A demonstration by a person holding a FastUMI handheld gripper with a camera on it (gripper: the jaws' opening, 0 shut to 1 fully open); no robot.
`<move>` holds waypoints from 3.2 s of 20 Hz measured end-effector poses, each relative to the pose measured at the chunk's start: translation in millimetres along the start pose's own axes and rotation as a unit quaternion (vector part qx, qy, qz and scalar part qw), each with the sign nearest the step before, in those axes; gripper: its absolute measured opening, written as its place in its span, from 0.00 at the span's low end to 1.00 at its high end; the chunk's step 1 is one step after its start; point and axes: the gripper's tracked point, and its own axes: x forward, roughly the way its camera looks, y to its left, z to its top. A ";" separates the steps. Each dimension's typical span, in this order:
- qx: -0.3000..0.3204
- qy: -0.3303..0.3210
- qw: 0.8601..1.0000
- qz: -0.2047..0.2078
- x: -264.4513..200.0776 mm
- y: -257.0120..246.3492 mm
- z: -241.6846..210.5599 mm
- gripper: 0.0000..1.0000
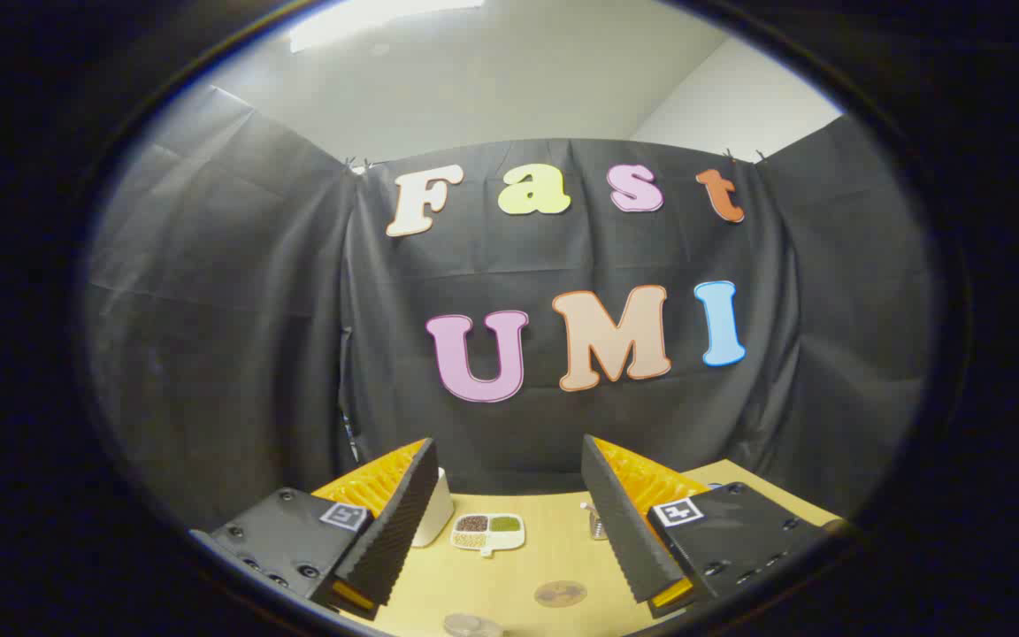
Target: Take the bottle from table, then pour the juice into the cup, finally place the bottle on the coaster
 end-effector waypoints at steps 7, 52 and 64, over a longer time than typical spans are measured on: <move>-0.005 0.000 1.000 -0.004 -4.9 -3.0 0.1 1.00; 0.015 0.198 0.980 0.023 -49.4 32.1 -230.7 1.00; -0.002 0.279 0.960 0.023 -58.3 30.5 -320.6 0.99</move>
